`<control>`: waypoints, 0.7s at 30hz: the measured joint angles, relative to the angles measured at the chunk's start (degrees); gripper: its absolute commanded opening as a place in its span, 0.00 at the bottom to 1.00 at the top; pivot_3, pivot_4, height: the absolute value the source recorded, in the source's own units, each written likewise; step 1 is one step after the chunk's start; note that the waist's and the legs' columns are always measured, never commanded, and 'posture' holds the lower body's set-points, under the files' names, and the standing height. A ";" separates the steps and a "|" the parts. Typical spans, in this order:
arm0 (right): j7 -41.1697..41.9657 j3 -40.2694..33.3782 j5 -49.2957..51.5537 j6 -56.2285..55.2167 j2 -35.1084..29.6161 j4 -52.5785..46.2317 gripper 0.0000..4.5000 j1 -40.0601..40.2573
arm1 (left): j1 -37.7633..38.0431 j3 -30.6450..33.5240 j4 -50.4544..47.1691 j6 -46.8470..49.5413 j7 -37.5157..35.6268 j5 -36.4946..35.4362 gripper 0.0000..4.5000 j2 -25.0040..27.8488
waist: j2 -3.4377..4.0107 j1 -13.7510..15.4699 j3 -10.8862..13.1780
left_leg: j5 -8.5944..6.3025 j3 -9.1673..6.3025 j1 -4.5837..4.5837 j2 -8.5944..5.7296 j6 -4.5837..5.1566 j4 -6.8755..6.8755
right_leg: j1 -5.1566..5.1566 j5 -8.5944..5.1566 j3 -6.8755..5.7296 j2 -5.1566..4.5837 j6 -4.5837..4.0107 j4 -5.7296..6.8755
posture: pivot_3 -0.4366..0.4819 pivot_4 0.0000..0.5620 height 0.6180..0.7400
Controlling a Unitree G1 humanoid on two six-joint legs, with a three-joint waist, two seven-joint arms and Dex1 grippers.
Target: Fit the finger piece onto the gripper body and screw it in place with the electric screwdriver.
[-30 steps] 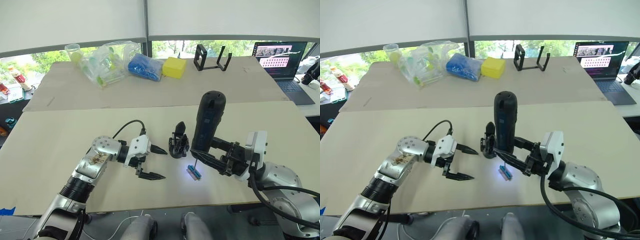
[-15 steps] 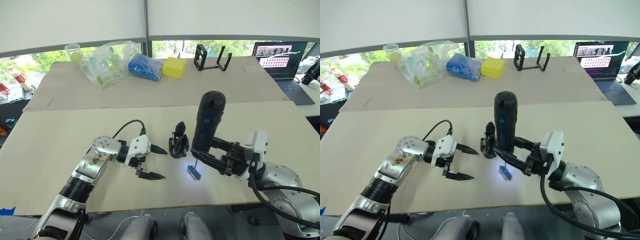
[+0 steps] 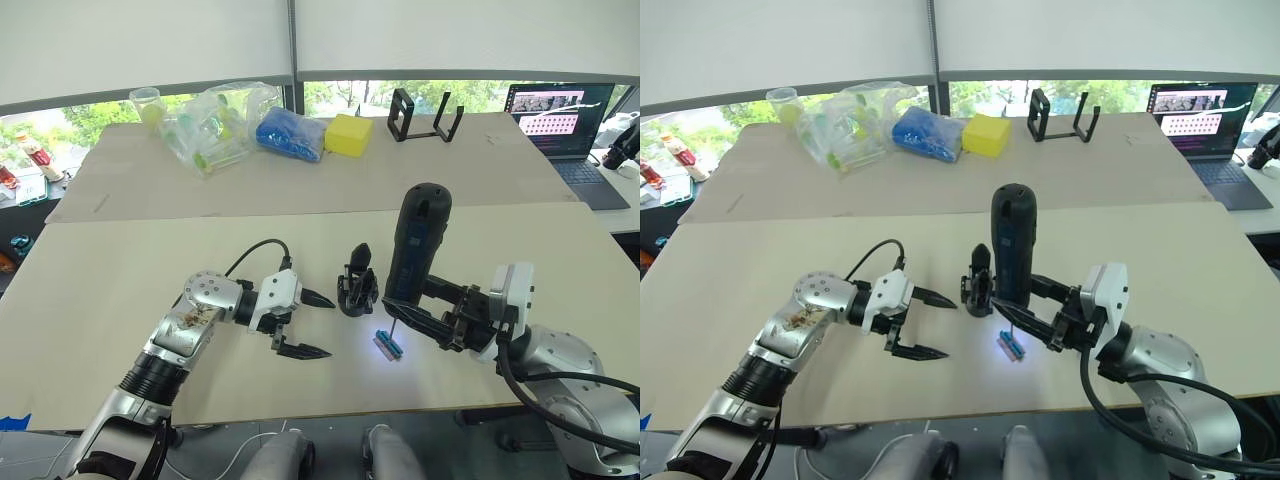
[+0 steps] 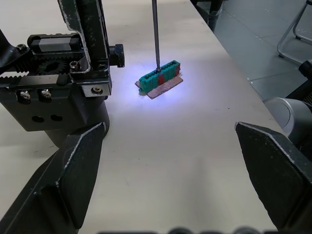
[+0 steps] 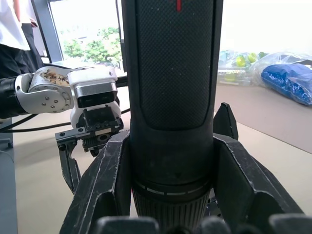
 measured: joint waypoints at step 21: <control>-1.33 0.24 0.98 0.94 -1.22 -1.83 0.42 -0.60 | -0.94 0.01 1.19 -0.08 0.17 0.03 1.00 0.00 | 0.00 0.01 0.00 | 0.00 0.00 0.01 0.00 0.00 0.01 | 0.00 0.00 0.00 0.00 0.00 0.00 | 0.48 0.27 1.00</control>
